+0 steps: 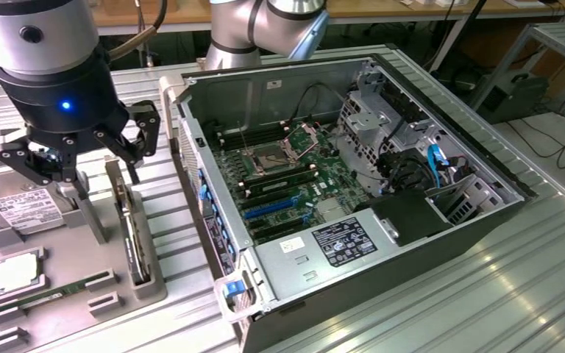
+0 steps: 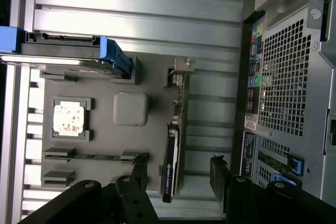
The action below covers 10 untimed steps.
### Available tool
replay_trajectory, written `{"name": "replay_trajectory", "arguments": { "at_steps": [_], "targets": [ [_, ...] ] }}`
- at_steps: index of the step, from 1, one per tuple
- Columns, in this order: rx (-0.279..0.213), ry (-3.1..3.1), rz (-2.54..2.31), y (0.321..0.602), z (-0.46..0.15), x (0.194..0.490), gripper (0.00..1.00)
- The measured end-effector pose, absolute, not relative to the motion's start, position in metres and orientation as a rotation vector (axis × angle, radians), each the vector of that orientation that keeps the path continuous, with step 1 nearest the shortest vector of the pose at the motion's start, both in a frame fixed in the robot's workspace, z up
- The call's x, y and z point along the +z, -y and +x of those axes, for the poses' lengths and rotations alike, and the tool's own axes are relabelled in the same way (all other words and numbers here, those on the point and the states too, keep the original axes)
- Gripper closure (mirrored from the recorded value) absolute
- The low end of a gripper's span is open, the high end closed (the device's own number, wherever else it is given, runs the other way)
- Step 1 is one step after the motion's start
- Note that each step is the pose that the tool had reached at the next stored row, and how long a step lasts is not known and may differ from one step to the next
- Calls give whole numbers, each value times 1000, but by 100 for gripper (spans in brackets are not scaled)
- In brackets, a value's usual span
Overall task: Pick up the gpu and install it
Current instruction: 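Pick up the gpu and move the gpu toward the slot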
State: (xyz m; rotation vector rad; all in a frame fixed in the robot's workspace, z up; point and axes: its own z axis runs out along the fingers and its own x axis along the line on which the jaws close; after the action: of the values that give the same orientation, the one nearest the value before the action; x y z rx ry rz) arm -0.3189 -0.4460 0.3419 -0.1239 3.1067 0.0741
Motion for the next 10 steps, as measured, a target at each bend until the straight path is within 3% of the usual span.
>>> {"name": "replay_trajectory", "arguments": {
  "at_steps": [10],
  "targets": [
    [74,-3106,-145,448,-319,329,40]
  ]
}}
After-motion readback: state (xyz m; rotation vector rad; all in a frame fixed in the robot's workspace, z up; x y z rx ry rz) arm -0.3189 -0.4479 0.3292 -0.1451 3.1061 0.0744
